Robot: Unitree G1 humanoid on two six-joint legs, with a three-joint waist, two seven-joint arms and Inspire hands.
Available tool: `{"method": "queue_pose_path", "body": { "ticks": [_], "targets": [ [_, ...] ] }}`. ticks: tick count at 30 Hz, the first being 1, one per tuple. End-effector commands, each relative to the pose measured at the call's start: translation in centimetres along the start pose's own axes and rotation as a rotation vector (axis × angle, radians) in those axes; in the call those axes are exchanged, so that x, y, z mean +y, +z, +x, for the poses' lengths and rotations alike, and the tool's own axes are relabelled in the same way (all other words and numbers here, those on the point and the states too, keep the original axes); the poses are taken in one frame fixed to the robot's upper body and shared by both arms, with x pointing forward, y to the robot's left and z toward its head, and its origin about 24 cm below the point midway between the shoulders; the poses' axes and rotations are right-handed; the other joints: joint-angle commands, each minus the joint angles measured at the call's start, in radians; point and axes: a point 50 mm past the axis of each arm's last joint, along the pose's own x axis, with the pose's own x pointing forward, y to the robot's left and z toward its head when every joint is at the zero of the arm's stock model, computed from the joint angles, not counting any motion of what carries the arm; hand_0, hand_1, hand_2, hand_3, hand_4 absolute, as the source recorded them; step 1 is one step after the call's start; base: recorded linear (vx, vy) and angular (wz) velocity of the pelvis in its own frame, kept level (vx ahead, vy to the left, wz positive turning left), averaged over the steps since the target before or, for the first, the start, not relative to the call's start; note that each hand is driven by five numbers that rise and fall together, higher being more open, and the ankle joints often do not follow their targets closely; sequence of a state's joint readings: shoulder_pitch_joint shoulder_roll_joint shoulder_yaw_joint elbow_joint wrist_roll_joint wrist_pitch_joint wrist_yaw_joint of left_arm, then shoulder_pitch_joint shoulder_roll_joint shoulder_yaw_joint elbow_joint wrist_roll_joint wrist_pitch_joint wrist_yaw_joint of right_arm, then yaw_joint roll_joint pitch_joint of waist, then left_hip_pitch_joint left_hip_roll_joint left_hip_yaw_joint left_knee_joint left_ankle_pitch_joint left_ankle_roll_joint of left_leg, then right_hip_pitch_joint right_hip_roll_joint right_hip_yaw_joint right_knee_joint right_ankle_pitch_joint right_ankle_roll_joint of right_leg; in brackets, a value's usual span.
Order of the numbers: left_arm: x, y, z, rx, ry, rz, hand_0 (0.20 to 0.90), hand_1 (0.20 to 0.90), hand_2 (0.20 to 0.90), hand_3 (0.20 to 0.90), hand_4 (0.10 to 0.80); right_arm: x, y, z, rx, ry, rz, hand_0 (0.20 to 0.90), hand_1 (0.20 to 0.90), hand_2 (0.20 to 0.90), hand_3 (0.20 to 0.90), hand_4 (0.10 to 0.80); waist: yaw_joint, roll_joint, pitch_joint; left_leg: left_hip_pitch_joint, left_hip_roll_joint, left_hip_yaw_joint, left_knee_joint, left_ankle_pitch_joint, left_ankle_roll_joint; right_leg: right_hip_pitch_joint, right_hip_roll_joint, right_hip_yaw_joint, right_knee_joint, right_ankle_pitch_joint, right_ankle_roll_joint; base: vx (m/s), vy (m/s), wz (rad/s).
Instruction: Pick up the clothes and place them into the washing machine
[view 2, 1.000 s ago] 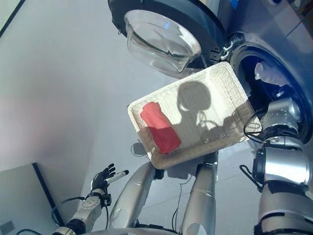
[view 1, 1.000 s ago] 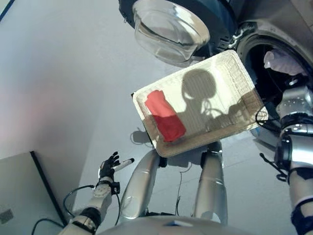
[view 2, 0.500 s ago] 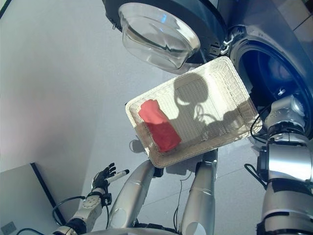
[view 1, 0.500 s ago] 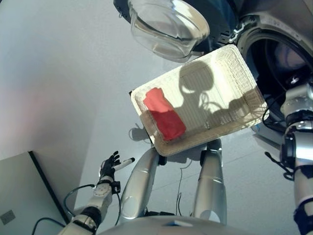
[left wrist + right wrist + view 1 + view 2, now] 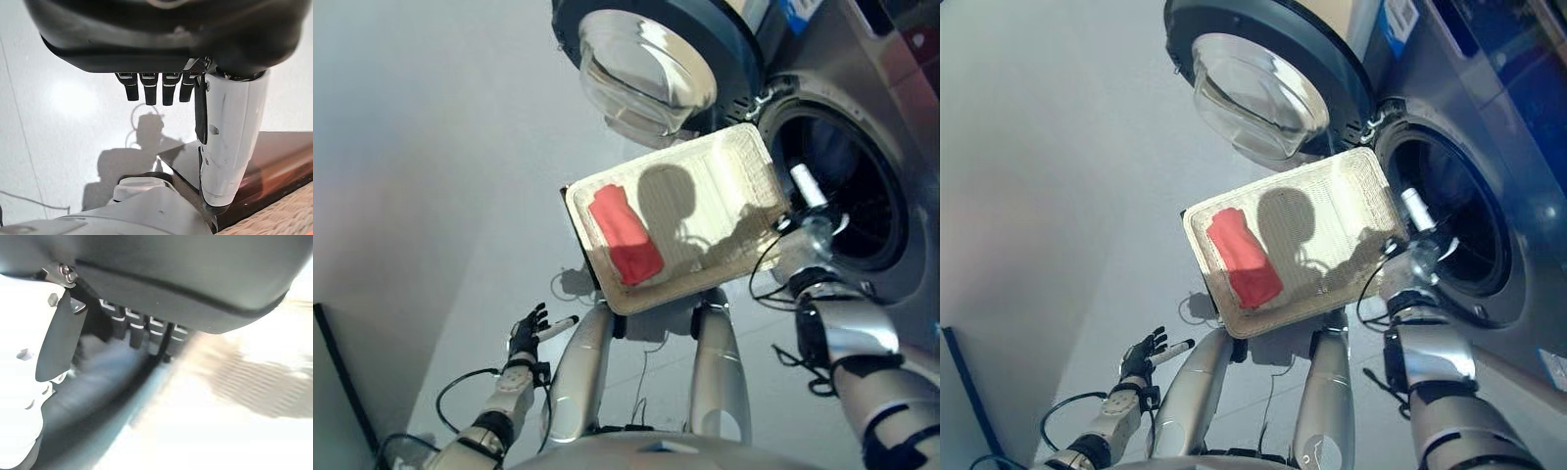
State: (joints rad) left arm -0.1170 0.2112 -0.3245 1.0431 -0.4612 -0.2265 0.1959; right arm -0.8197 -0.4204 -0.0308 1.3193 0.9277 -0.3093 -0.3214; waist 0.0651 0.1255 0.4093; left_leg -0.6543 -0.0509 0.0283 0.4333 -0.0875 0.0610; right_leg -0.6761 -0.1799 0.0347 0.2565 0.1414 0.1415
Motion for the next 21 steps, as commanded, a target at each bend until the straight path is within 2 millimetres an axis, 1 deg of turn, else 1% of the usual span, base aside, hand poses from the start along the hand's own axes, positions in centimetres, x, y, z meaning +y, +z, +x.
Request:
{"method": "queue_pose_path", "body": {
  "ticks": [1,2,3,5,6,7,8,9,10,11,12,13,15,16,17,18,19,21],
  "targets": [
    [3.3,-2.1,-0.6,0.065,0.101,0.045,0.9,0.9,0.9,0.9,0.8,-0.8,-0.6,-0.1,-0.014,0.054,-0.067,0.9,0.9,0.9,0.9,0.8,0.049,0.001,-0.052,-0.04,0.012,-0.08,-0.043,0.075,-0.076,0.05,0.043,-0.061,0.046,-0.09,-0.059,0.004,-0.085,0.24],
    [3.6,-2.1,-0.7,0.063,0.107,0.052,0.9,0.9,0.9,0.9,0.8,-0.5,-2.0,-0.7,0.018,0.079,-0.057,0.9,0.9,0.9,0.9,0.8,0.061,-0.009,-0.049,-0.034,0.008,-0.096,-0.05,0.083,-0.078,0.069,0.038,-0.08,0.04,-0.092,-0.059,0.007,-0.067,0.29],
    [3.7,-2.1,-0.7,0.063,0.107,0.052,0.9,0.9,0.9,0.9,0.8,-0.5,-2.0,-0.7,0.019,0.079,-0.057,0.9,0.9,0.9,0.9,0.8,0.059,-0.009,-0.049,-0.033,0.007,-0.097,-0.051,0.084,-0.078,0.071,0.038,-0.081,0.039,-0.092,-0.059,0.008,-0.055,0.37],
    [4.1,-2.1,-0.7,0.059,0.116,0.057,0.9,0.9,0.9,0.9,0.8,-0.5,-3.9,-1.5,0.056,0.111,-0.084,0.9,0.9,0.9,0.9,0.8,0.07,-0.021,-0.044,-0.024,0.004,-0.115,-0.059,0.094,-0.082,0.092,0.032,-0.1,0.035,-0.094,-0.06,0.011,-0.056,0.46],
    [4.3,-2.1,-0.7,0.058,0.119,0.062,0.9,0.9,0.9,0.9,0.8,-0.6,-4.5,-1.7,0.067,0.126,-0.111,0.9,0.9,0.9,0.9,0.8,0.077,-0.027,-0.042,-0.021,0.003,-0.122,-0.064,0.099,-0.083,0.1,0.03,-0.11,0.034,-0.096,-0.06,0.01,-0.053,0.34],
    [4.3,-2.1,-0.7,0.058,0.12,0.063,0.9,0.9,0.9,0.9,0.8,-0.6,-4.5,-1.7,0.068,0.126,-0.111,0.9,0.9,0.9,0.9,0.8,0.075,-0.027,-0.042,-0.019,0.003,-0.123,-0.065,0.099,-0.083,0.102,0.029,-0.111,0.033,-0.096,-0.06,0.013,-0.074,0.31],
    [5.0,-1.8,-0.7,0.048,0.134,0.084,0.9,0.9,0.9,0.9,0.8,-0.9,-5.5,-2.1,0.068,0.167,-0.325,0.9,0.9,0.9,0.9,0.8,0.088,-0.041,-0.036,-0.009,-0.004,-0.14,-0.074,0.112,-0.087,0.119,0.023,-0.135,0.031,-0.095,-0.06,0.014,-0.072,0.31],
    [5.4,-1.6,-0.7,0.043,0.144,0.099,0.9,0.9,0.9,0.9,0.8,-0.7,-5.8,-2.2,0.052,0.203,-0.475,0.9,0.9,0.9,0.9,0.8,0.098,-0.048,-0.036,-0.007,-0.009,-0.152,-0.08,0.119,-0.089,0.131,0.021,-0.147,0.026,-0.095,-0.06,0.025,-0.112,0.37],
    [6.1,-1.3,-0.7,0.028,0.162,0.119,0.9,0.9,0.9,0.9,0.8,-0.3,-7.3,-3.1,0.057,0.273,-0.6,0.9,0.9,0.9,0.9,0.8,0.113,-0.063,-0.031,-0.003,-0.014,-0.166,-0.085,0.126,-0.091,0.145,0.017,-0.167,0.021,-0.096,-0.059,0.017,-0.063,0.4],
    [6.1,-1.3,-0.7,0.029,0.163,0.119,0.9,0.9,0.9,0.9,0.8,-0.3,-7.3,-3.1,0.058,0.273,-0.6,0.9,0.9,0.9,0.9,0.8,0.112,-0.063,-0.031,-0.002,-0.014,-0.167,-0.085,0.126,-0.091,0.146,0.017,-0.168,0.021,-0.096,-0.059,0.016,-0.066,0.47],
    [6.4,-1.2,-0.6,0.025,0.171,0.137,0.9,0.9,0.9,0.9,0.8,0.0,-8.1,-3.7,0.047,0.337,-0.721,0.9,0.9,0.9,0.9,0.8,0.123,-0.073,-0.029,0.0,-0.016,-0.175,-0.089,0.132,-0.093,0.154,0.016,-0.177,0.019,-0.096,-0.058,0.013,-0.049,0.45],
    [6.6,-1.0,-0.6,0.018,0.179,0.147,0.9,0.9,0.9,0.9,0.8,0.1,-9.0,-4.3,0.053,0.367,-0.741,0.9,0.9,0.9,0.9,0.8,0.127,-0.081,-0.027,0.001,-0.018,-0.182,-0.089,0.134,-0.093,0.159,0.015,-0.183,0.019,-0.096,-0.058,0.015,-0.053,0.37],
    [7.0,-0.9,-0.6,0.01,0.195,0.162,0.9,0.9,0.9,0.9,0.8,0.0,-10.0,-4.8,0.031,0.411,-0.914,0.9,0.9,0.9,0.9,0.8,0.143,-0.095,-0.024,0.004,-0.024,-0.201,-0.095,0.14,-0.093,0.172,0.012,-0.204,0.016,-0.098,-0.058,0.021,-0.045,0.31],
    [7.1,-0.7,-0.6,0.004,0.202,0.163,0.9,0.9,0.9,0.9,0.8,0.2,-10.5,-5.3,0.025,0.44,-0.943,0.9,0.9,0.9,0.9,0.8,0.149,-0.103,-0.024,0.005,-0.026,-0.209,-0.097,0.142,-0.094,0.176,0.01,-0.212,0.015,-0.1,-0.058,0.031,-0.064,0.35],
    [7.4,-0.5,-0.6,-0.006,0.213,0.182,0.9,0.9,0.9,0.9,0.8,-0.1,-11.0,-5.4,0.005,0.439,-1.054,0.9,0.9,0.9,0.9,0.8,0.159,-0.112,-0.022,0.006,-0.031,-0.224,-0.101,0.145,-0.093,0.185,0.007,-0.227,0.015,-0.101,-0.056,0.022,-0.043,0.32],
    [7.4,-0.5,-0.6,-0.006,0.213,0.182,0.9,0.9,0.9,0.9,0.8,-0.1,-11.0,-5.4,0.004,0.439,-1.054,0.9,0.9,0.9,0.9,0.8,0.159,-0.112,-0.022,0.006,-0.031,-0.225,-0.101,0.145,-0.093,0.186,0.007,-0.227,0.015,-0.101,-0.056,0.021,-0.03,0.31],
    [7.4,-0.2,-0.5,-0.014,0.219,0.185,0.9,0.9,0.9,0.9,0.8,0.3,-11.4,-5.8,0.005,0.459,-1.062,0.9,0.9,0.9,0.9,0.8,0.163,-0.115,-0.021,0.007,-0.033,-0.232,-0.102,0.148,-0.094,0.192,0.004,-0.234,0.014,-0.102,-0.055,0.017,-0.007,0.23],
    [7.5,-0.1,-0.5,-0.013,0.229,0.188,0.9,0.9,0.9,0.9,0.8,0.0,-11.9,-6.0,0.009,0.461,-1.126,0.9,0.9,0.9,0.9,0.8,0.176,-0.123,-0.019,0.009,-0.038,-0.245,-0.107,0.151,-0.094,0.201,0.001,-0.249,0.011,-0.106,-0.054,0.077,-0.028,0.31]
  ]
}}
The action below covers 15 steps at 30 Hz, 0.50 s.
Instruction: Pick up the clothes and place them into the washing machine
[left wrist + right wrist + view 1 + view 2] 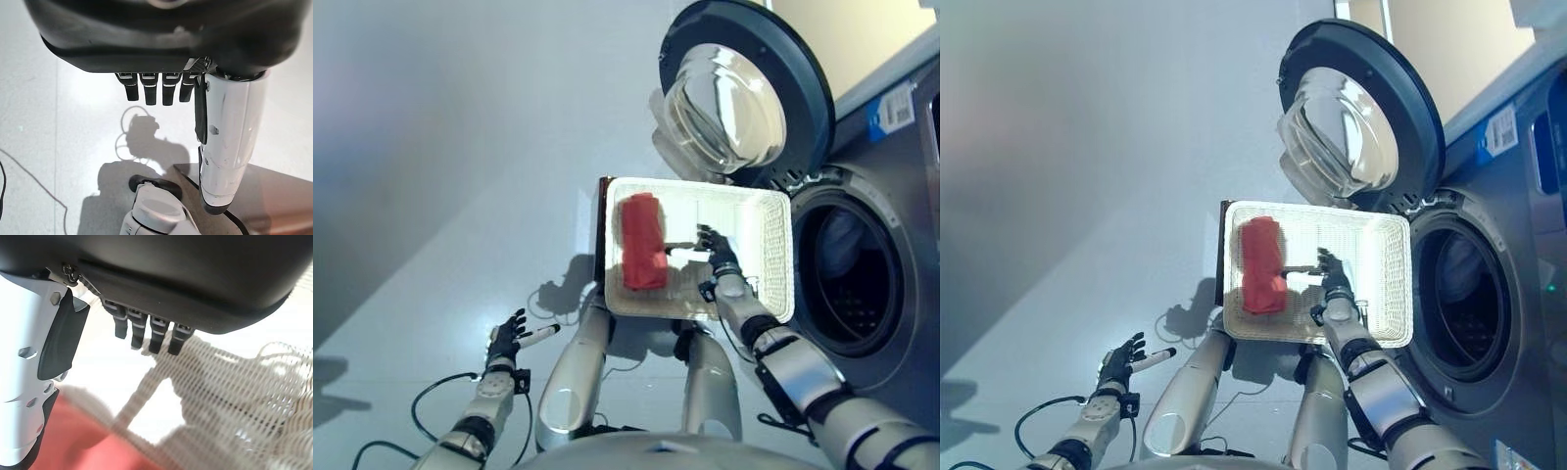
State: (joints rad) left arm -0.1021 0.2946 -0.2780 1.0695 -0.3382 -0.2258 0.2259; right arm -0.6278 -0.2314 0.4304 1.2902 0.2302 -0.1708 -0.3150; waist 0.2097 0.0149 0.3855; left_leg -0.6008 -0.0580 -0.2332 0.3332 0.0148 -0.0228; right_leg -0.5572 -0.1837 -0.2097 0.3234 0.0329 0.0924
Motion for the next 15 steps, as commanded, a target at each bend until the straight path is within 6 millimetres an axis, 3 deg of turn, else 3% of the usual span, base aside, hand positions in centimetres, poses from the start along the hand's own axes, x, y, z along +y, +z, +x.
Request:
{"method": "queue_pose_path", "body": {
  "ticks": [1,5,15],
  "targets": [
    [3.5,-0.5,-0.1,-0.004,0.123,0.049,0.9,0.9,0.9,0.9,0.8,-0.8,0.0,0.0,-0.045,-0.05,-0.076,0.9,0.9,0.9,0.9,0.8,0.039,-0.018,0.002,-0.032,-0.03,0.008,-0.002,0.013,-0.011,0.095,0.007,-0.003,-0.048,-0.027,0.002,0.126,-0.054,0.38],
    [3.6,0.1,0.0,-0.034,0.122,0.06,0.9,0.9,0.9,0.9,0.8,-0.3,0.4,0.0,-0.053,-0.049,-0.161,0.9,0.9,0.9,0.9,0.8,0.061,-0.021,0.01,-0.032,-0.043,-0.017,-0.005,0.018,-0.01,0.107,-0.003,-0.028,-0.043,-0.031,0.006,0.05,-0.011,0.27],
    [3.8,0.8,0.3,-0.044,0.145,0.056,0.9,0.9,0.9,0.9,0.8,1.3,0.8,-0.4,-0.075,-0.02,-0.151,0.9,0.9,0.9,0.9,0.8,0.092,-0.043,0.02,-0.042,-0.062,-0.054,-0.029,0.034,-0.017,0.118,-0.019,-0.076,-0.034,-0.046,0.009,0.042,0.007,0.23]
  ]
}}
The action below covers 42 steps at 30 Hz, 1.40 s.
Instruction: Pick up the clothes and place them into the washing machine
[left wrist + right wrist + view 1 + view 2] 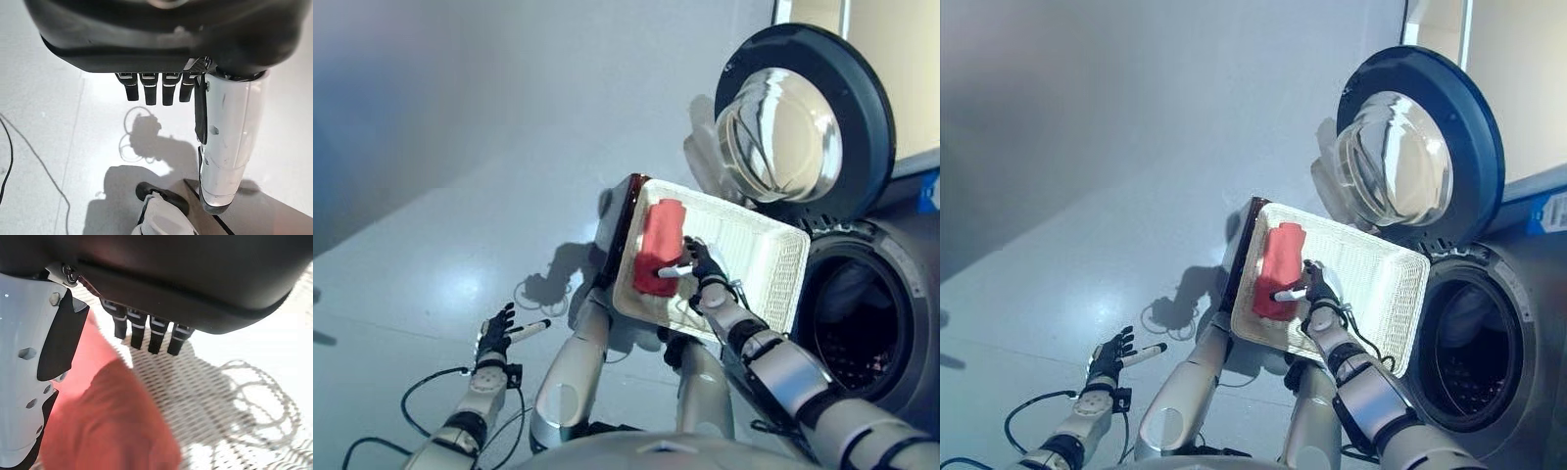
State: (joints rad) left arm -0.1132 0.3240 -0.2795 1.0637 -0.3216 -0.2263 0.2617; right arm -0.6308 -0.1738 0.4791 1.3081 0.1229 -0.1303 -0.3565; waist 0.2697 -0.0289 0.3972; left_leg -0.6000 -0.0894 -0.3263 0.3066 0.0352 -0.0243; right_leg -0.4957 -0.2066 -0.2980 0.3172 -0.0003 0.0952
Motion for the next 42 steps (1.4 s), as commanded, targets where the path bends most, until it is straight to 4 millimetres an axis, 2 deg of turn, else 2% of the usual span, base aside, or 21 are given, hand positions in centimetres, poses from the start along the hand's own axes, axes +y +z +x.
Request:
{"method": "queue_pose_path", "body": {
  "ticks": [1,10,13,18,21,23,24,27,36,42],
  "targets": [
    [2.5,-0.1,0.1,-0.017,0.09,0.029,0.9,0.9,0.9,0.9,0.8,-0.8,0.7,0.1,-0.066,-0.059,-0.019,0.9,0.9,0.9,0.9,0.8,0.04,0.0,0.012,-0.046,-0.035,0.034,-0.004,0.016,-0.016,0.057,0.001,0.003,-0.025,-0.015,0.008,0.037,0.025,0.13],
    [2.2,0.7,0.3,-0.042,0.081,0.021,0.9,0.9,0.9,0.9,0.8,0.0,1.6,0.1,-0.073,-0.058,-0.031,0.9,0.9,0.9,0.9,0.8,0.075,-0.002,0.028,-0.069,-0.053,0.001,-0.004,0.021,-0.018,0.049,-0.01,-0.027,0.001,-0.035,0.011,0.038,0.014,0.12],
    [1.9,1.0,0.4,-0.054,0.075,0.015,0.9,0.9,0.9,0.9,0.8,-0.2,1.2,0.2,-0.046,-0.073,-0.065,0.9,0.9,0.9,0.9,0.8,0.086,0.005,0.032,-0.081,-0.063,-0.01,-0.002,0.022,-0.019,0.045,-0.016,-0.04,0.012,-0.042,0.013,0.039,0.01,0.27],
    [0.6,2.6,0.3,-0.125,0.036,0.008,0.9,0.9,0.9,0.9,0.8,-2.0,0.9,0.7,-0.003,-0.171,-0.281,0.9,0.9,0.9,0.9,0.8,0.13,0.052,0.063,-0.135,-0.093,-0.032,0.002,0.032,-0.02,0.004,-0.037,-0.072,0.066,-0.073,0.012,0.011,0.037,0.33],
    [0.1,3.1,0.3,-0.147,0.018,0.005,0.9,0.9,0.9,0.9,0.8,-2.7,1.0,0.9,0.015,-0.197,-0.318,0.9,0.9,0.9,0.9,0.8,0.139,0.069,0.071,-0.153,-0.102,-0.037,0.007,0.034,-0.019,-0.017,-0.045,-0.077,0.091,-0.085,0.01,0.005,0.023,0.11],
    [-0.4,3.7,0.2,-0.168,-0.002,0.01,0.9,0.9,0.9,0.9,0.8,-3.6,1.1,1.1,0.037,-0.228,-0.329,0.744,0.744,0.744,0.744,0.688,0.148,0.089,0.08,-0.168,-0.11,-0.041,0.009,0.038,-0.019,-0.03,-0.054,-0.084,0.112,-0.095,0.01,0.014,0.018,0.12],
    [-0.5,3.9,0.2,-0.177,-0.005,0.006,0.9,0.9,0.9,0.9,0.8,-4.0,1.1,1.1,0.041,-0.242,-0.33,0.488,0.488,0.488,0.488,0.506,0.148,0.094,0.083,-0.171,-0.111,-0.042,0.008,0.038,-0.019,-0.034,-0.055,-0.082,0.115,-0.098,0.009,0.041,0.039,0.19],
    [-0.9,3.6,0.2,-0.158,-0.005,-0.004,0.9,0.9,0.9,0.9,0.8,-4.2,1.5,1.2,0.027,-0.26,-0.337,0.2,0.2,0.2,0.2,0.3,0.148,0.098,0.089,-0.172,-0.11,-0.038,0.015,0.037,-0.015,-0.041,-0.06,-0.075,0.126,-0.103,0.009,0.045,0.029,0.2],
    [-1.7,3.2,0.1,-0.135,-0.011,-0.012,0.9,0.9,0.9,0.9,0.8,-3.2,1.3,1.0,0.01,-0.233,-0.354,0.2,0.2,0.2,0.2,0.3,0.121,0.09,0.09,-0.145,-0.097,-0.021,0.016,0.026,-0.012,-0.029,-0.061,-0.054,0.122,-0.097,0.011,0.014,0.003,-0.05],
    [-2.0,2.1,-0.2,-0.096,-0.013,0.0,0.9,0.9,0.9,0.9,0.8,-3.3,-0.4,0.6,0.055,-0.232,-0.354,0.2,0.2,0.2,0.2,0.3,0.093,0.08,0.078,-0.108,-0.081,-0.003,0.005,0.02,-0.011,-0.002,-0.053,-0.036,0.093,-0.082,0.013,0.009,0.0,-0.08]
  ]
}}
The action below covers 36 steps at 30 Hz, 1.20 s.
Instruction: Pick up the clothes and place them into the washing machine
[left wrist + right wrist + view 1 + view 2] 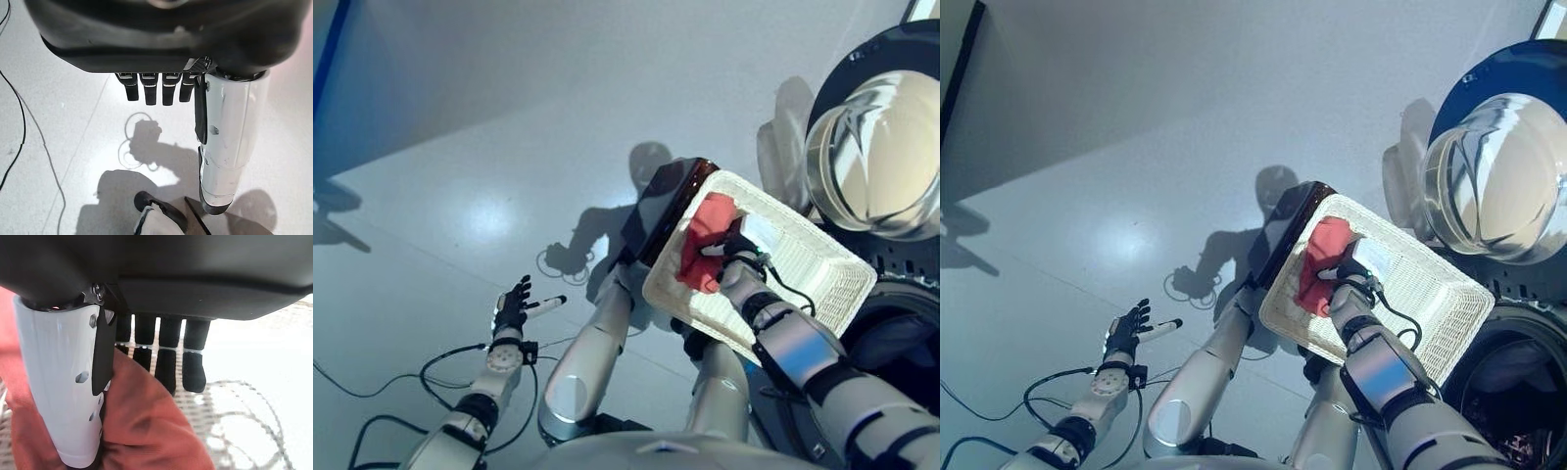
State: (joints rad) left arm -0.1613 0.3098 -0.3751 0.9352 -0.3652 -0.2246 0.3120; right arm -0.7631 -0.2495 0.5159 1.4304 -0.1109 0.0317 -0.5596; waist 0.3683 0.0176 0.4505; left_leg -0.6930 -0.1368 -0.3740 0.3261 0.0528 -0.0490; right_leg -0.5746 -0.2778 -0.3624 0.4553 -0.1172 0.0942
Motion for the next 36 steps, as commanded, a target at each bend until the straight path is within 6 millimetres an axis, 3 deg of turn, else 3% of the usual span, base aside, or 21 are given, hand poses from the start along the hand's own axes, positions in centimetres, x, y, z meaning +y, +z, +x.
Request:
{"method": "queue_pose_path", "body": {
  "ticks": [1,2,7,12,14,15,16,21,24,25,26,27,28,29,30,31,33,36],
  "targets": [
    [1.1,-2.4,-0.8,0.066,0.055,0.041,0.9,0.9,0.9,0.9,0.8,2.3,-1.5,-1.4,0.024,0.067,0.011,0.2,0.2,0.2,0.2,0.3,-0.016,0.028,0.013,-0.001,-0.027,0.052,-0.023,0.001,0.013,0.087,0.021,0.034,-0.058,0.038,0.014,0.001,-0.005,-0.13],
    [1.1,-2.4,-0.8,0.066,0.055,0.041,0.9,0.9,0.9,0.9,0.8,2.3,-1.5,-1.4,0.024,0.067,0.01,0.2,0.2,0.2,0.2,0.3,-0.015,0.028,0.014,0.0,-0.027,0.052,-0.023,0.001,0.013,0.088,0.021,0.034,-0.059,0.039,0.014,0.005,-0.003,-0.12],
    [1.7,-3.7,-1.3,0.109,0.073,0.056,0.9,0.9,0.9,0.9,0.8,1.1,-5.2,-1.2,0.143,0.016,0.063,0.2,0.2,0.2,0.2,0.3,-0.058,0.013,-0.022,0.046,-0.008,0.081,-0.045,-0.003,0.014,0.123,0.029,0.063,-0.111,0.067,0.019,-0.003,0.005,-0.19],
    [1.9,-4.1,-1.5,0.124,0.078,0.05,0.9,0.9,0.9,0.9,0.8,-0.1,-7.0,-1.0,0.2,-0.031,0.109,0.2,0.2,0.2,0.2,0.3,-0.085,0.009,-0.039,0.075,0.004,0.109,-0.06,-0.004,0.018,0.145,0.037,0.089,-0.153,0.093,0.025,-0.024,0.012,-0.25],
    [2.0,-4.4,-1.5,0.136,0.082,0.048,0.9,0.9,0.9,0.9,0.8,-0.8,-8.0,-0.9,0.236,-0.063,0.151,0.2,0.2,0.2,0.2,0.3,-0.098,0.019,-0.05,0.08,0.008,0.121,-0.077,0.034,0.019,0.145,0.036,0.088,-0.182,0.134,0.02,-0.056,0.019,-0.37],
    [2.0,-4.5,-1.6,0.138,0.082,0.047,0.9,0.9,0.9,0.9,0.8,-0.7,-8.1,-0.9,0.236,-0.061,0.149,0.2,0.2,0.2,0.2,0.3,-0.1,0.014,-0.053,0.093,0.01,0.12,-0.072,-0.001,0.017,0.154,0.038,0.097,-0.173,0.103,0.026,-0.097,0.042,-0.29],
    [1.9,-4.5,-1.6,0.138,0.075,0.051,0.9,0.9,0.9,0.9,0.8,-1.5,-9.0,-0.8,0.28,-0.094,0.214,0.2,0.2,0.2,0.2,0.3,-0.115,0.028,-0.063,0.092,0.01,0.127,-0.087,0.037,0.017,0.155,0.036,0.094,-0.197,0.14,0.022,0.002,0.006,-0.15],
    [2.0,-5.6,-2.1,0.178,0.071,0.045,0.9,0.9,0.9,0.9,0.8,-2.4,-10.8,-0.8,0.363,-0.135,0.37,0.2,0.2,0.2,0.2,0.3,-0.14,0.038,-0.089,0.123,0.021,0.152,-0.103,0.031,0.02,0.177,0.041,0.119,-0.23,0.153,0.023,-0.011,0.032,-0.09],
    [2.2,-6.3,-2.5,0.206,0.075,0.042,0.9,0.9,0.9,0.9,0.8,-3.3,-11.4,-0.7,0.399,-0.191,0.556,0.2,0.2,0.2,0.2,0.3,-0.157,0.045,-0.103,0.142,0.028,0.173,-0.112,0.028,0.021,0.18,0.046,0.142,-0.246,0.161,0.026,0.013,0.043,-0.34],
    [2.2,-6.6,-2.6,0.217,0.077,0.028,0.9,0.9,0.9,0.9,0.8,-4.0,-11.6,-0.5,0.419,-0.243,0.746,0.2,0.2,0.2,0.2,0.3,-0.172,0.05,-0.11,0.148,0.032,0.186,-0.115,0.026,0.022,0.179,0.051,0.158,-0.254,0.163,0.028,0.008,0.028,-0.37],
    [2.2,-6.6,-2.6,0.217,0.077,0.028,0.9,0.9,0.9,0.9,0.8,-4.0,-11.7,-0.5,0.419,-0.243,0.746,0.2,0.2,0.2,0.2,0.3,-0.17,0.05,-0.11,0.149,0.032,0.187,-0.115,0.025,0.022,0.179,0.051,0.159,-0.254,0.163,0.028,0.003,0.025,-0.3],
    [2.2,-6.8,-2.8,0.224,0.072,0.026,0.9,0.9,0.9,0.9,0.8,-4.5,-12.1,-0.5,0.44,-0.282,0.848,0.2,0.2,0.2,0.2,0.3,-0.178,0.053,-0.112,0.152,0.033,0.193,-0.116,0.024,0.022,0.181,0.053,0.167,-0.259,0.164,0.028,0.0,0.027,-0.27],
    [2.0,-6.9,-2.9,0.227,0.063,0.003,0.9,0.9,0.9,0.9,0.8,-5.6,-12.2,-0.2,0.433,-0.353,1.059,0.2,0.2,0.2,0.2,0.3,-0.193,0.062,-0.116,0.156,0.037,0.202,-0.119,0.023,0.022,0.179,0.054,0.176,-0.263,0.162,0.028,0.0,0.027,-0.24],
    [2.0,-7.0,-3.0,0.227,0.063,0.004,0.9,0.9,0.9,0.9,0.8,-5.6,-12.2,-0.2,0.433,-0.353,1.06,0.2,0.2,0.2,0.2,0.3,-0.191,0.062,-0.116,0.157,0.037,0.203,-0.119,0.022,0.022,0.179,0.054,0.177,-0.263,0.162,0.028,-0.003,0.033,-0.2],
    [1.9,-7.1,-3.0,0.237,0.065,-0.012,0.9,0.9,0.9,0.9,0.8,-6.4,-12.4,-0.1,0.425,-0.421,1.245,0.2,0.2,0.2,0.2,0.3,-0.202,0.068,-0.119,0.16,0.038,0.208,-0.12,0.02,0.021,0.179,0.055,0.184,-0.264,0.16,0.029,-0.002,0.014,-0.24],
    [1.9,-7.1,-3.0,0.237,0.064,-0.011,0.9,0.9,0.9,0.9,0.8,-6.4,-12.5,-0.1,0.425,-0.422,1.247,0.2,0.2,0.2,0.2,0.3,-0.2,0.068,-0.118,0.161,0.038,0.209,-0.12,0.02,0.021,0.179,0.055,0.184,-0.264,0.16,0.029,-0.008,0.045,-0.22],
    [1.3,-7.4,-3.3,0.247,0.047,-0.045,0.9,0.9,0.9,0.9,0.8,-8.1,-13.6,-0.2,0.429,-0.583,1.532,0.2,0.2,0.2,0.2,0.3,-0.214,0.089,-0.124,0.166,0.039,0.215,-0.126,0.016,0.02,0.178,0.058,0.195,-0.268,0.155,0.029,-0.007,0.037,-0.18],
    [0.8,-7.7,-3.6,0.268,0.037,-0.073,0.9,0.9,0.9,0.9,0.8,-9.9,-14.1,0.1,0.4,-0.677,1.657,0.2,0.2,0.2,0.2,0.3,-0.227,0.107,-0.129,0.168,0.04,0.22,-0.13,0.015,0.02,0.175,0.061,0.204,-0.27,0.152,0.028,-0.009,0.015,-0.13]
  ]
}}
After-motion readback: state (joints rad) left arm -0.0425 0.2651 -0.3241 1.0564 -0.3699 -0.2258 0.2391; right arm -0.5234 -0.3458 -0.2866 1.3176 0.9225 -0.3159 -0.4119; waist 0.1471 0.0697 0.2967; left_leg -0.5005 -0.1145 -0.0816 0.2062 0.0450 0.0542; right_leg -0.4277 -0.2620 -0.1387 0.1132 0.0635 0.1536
